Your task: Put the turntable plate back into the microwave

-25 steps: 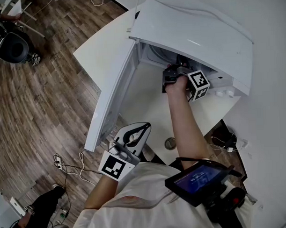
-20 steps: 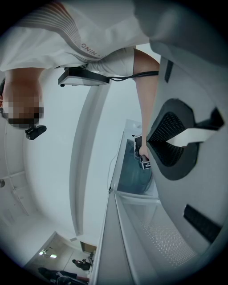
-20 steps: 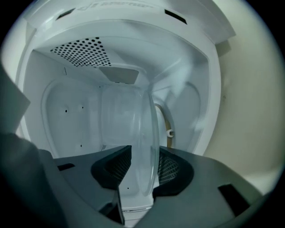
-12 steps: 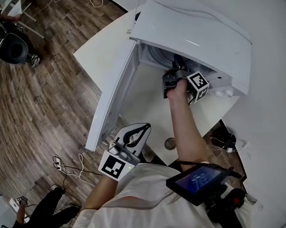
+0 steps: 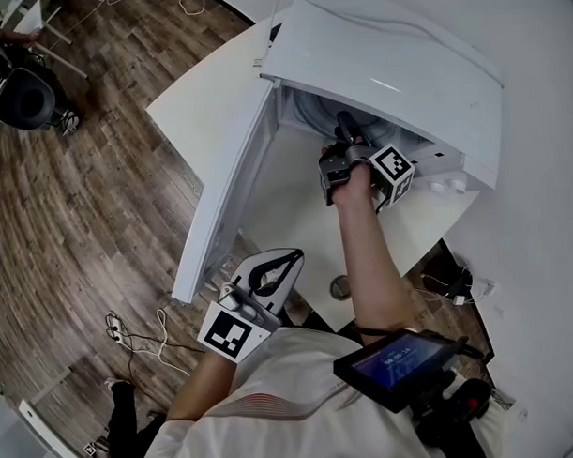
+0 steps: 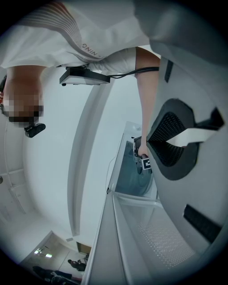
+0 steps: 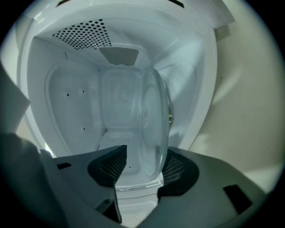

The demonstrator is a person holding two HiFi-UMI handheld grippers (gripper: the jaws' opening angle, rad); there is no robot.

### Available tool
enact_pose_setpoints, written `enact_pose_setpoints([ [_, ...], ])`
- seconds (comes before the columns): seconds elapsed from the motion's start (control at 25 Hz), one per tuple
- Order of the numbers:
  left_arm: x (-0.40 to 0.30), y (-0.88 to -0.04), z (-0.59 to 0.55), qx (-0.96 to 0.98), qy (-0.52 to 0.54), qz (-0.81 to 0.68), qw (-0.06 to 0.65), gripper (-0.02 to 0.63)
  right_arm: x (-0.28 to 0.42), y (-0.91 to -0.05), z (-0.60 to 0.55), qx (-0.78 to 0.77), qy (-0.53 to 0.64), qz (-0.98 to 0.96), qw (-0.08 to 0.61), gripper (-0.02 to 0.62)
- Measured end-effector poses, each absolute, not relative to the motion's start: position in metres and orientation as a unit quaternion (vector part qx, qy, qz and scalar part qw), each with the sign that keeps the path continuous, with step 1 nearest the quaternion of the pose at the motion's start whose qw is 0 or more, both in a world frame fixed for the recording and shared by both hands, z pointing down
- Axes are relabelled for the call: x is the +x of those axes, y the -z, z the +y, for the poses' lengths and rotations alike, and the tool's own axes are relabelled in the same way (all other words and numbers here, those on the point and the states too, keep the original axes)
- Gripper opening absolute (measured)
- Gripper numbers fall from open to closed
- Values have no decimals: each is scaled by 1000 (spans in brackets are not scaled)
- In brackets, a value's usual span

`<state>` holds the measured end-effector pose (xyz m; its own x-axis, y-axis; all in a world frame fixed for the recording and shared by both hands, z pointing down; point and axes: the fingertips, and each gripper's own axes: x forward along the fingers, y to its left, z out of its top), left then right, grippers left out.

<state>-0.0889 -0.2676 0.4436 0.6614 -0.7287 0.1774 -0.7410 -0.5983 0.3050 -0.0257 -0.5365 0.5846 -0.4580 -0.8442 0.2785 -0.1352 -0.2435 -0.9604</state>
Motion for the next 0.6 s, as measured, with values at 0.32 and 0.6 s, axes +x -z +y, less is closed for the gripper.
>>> enact_pose_setpoints([
  [0.32,-90,-444,-266,894,-15,-410,179,11,-45,-595,-526,-405,678,560,248,201],
  [0.6,-90,-446,-264,894,-14,-410,182,11,-51,-601,-520,-390,688,565,235,201],
])
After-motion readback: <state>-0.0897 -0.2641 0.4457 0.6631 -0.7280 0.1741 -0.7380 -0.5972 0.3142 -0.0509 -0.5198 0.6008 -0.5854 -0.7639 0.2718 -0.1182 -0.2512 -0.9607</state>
